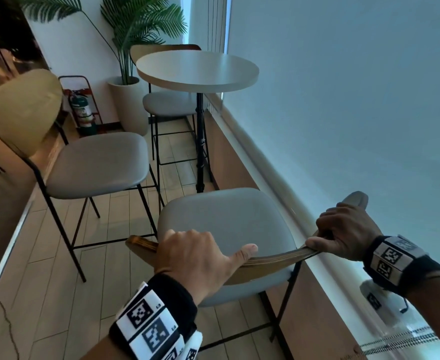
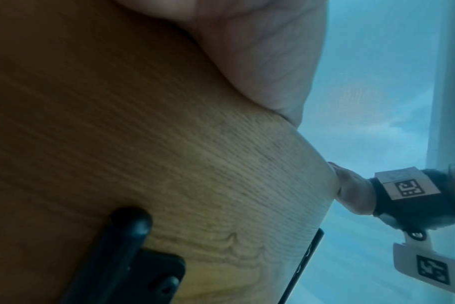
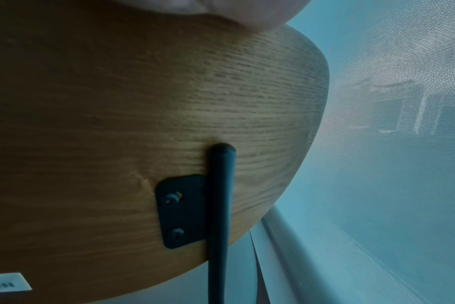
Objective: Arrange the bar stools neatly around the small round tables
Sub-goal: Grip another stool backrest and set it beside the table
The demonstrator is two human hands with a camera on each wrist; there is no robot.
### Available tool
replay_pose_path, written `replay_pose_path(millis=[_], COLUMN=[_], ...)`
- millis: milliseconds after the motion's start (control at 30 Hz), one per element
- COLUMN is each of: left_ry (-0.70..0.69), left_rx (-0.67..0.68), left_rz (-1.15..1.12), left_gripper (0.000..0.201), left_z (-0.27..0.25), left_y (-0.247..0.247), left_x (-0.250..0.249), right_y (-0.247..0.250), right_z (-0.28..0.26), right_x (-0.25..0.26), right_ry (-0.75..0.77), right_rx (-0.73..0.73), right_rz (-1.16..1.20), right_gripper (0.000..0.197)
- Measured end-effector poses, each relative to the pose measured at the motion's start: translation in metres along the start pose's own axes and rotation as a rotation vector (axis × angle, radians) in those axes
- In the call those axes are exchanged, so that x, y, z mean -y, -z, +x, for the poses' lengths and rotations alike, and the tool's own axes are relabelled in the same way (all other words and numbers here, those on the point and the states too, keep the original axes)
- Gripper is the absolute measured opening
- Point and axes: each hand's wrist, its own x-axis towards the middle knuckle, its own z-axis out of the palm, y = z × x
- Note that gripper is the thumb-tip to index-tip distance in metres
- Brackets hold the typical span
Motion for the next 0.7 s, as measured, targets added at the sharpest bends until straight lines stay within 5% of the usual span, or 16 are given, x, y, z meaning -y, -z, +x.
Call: replay_pose_path(millis=[566,700], left_ry=[0.011,-0.113], left_rx=[-0.109,-0.237], left_rz=[-0.004,-0.129], left_gripper=[0.095,0.085], left_z=[0.004,-0.001], left_y=[-0.005,-0.007], left_x=[-0.005,0.005], right_y=[-0.002,0.001], right_z=[-0.002,-0.004], right_x=[-0.005,0.000], right_ry=[-0.021,-0.058], right_rx=[0.082,0.075], right_rz=[0.104,0.102], right_gripper=[0.076,0.078])
